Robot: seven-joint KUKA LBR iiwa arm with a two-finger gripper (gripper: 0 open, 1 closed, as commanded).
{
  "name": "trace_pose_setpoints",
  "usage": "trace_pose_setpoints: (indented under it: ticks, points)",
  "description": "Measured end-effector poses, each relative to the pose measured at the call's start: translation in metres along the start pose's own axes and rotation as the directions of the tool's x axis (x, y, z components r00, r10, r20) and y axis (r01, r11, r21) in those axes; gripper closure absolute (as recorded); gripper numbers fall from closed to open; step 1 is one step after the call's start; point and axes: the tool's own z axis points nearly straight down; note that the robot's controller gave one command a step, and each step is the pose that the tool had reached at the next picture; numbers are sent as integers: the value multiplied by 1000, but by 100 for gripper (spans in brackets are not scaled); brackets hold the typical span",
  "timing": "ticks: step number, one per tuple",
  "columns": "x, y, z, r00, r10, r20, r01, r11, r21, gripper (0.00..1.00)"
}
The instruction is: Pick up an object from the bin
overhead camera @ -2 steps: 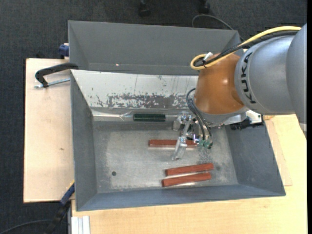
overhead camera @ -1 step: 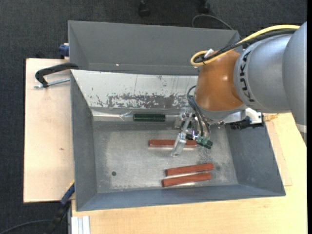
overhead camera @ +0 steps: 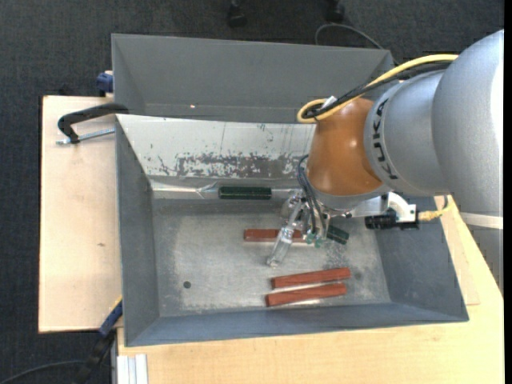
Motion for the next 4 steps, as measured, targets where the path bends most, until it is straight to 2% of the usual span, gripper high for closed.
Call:
trace_pose_setpoints:
  ticks: [1,2,3,4]
  points:
    - [0,1,-1,1000,-1,2,1,1000,-1,0]
    - [0,1,-1,1000,-1,2,1,1000,-1,100]
    - [-1,2,-19,1000,-2,7,2,1000,-3,100]
    - [-4,4,-103,1000,-4,14,4,1000,-5,100]
